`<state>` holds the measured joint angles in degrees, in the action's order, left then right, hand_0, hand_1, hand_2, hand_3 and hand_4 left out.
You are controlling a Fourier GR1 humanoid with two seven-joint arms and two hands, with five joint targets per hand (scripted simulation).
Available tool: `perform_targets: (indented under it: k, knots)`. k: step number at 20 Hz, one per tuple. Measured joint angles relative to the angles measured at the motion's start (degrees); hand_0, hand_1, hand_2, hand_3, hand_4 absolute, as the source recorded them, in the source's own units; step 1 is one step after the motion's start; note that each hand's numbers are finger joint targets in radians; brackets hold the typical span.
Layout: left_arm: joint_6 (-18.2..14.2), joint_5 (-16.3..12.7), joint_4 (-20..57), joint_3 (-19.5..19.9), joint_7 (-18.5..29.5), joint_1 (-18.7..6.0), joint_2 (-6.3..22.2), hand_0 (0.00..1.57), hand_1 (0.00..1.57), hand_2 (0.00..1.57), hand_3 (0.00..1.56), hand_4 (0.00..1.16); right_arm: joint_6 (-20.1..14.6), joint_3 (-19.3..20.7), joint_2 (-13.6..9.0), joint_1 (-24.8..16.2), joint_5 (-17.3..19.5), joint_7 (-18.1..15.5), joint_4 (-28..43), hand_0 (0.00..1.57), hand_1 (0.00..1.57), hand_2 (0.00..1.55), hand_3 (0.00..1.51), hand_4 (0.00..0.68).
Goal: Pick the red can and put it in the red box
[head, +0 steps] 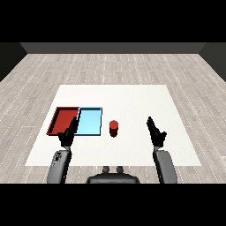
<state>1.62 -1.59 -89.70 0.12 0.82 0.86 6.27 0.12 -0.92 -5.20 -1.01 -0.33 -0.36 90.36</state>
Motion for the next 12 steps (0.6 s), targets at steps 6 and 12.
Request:
perform_targets:
  k: [6,12]
  knots:
    - [-0.07,1.23,-0.61,-0.03,-0.12,-1.19,-0.82,0.0,0.0,0.0,0.0,0.0,0.07,-0.24,0.68,-4.96,0.5,-1.1,4.95,0.0,0.0,0.0,0.0,0.0]
    - [1.25,-1.29,-4.43,1.45,15.34,-1.15,-2.83,0.0,0.0,0.0,0.0,0.0,3.63,-0.71,1.55,-5.73,-2.52,-11.69,9.45,0.0,0.0,0.0,0.0,0.0]
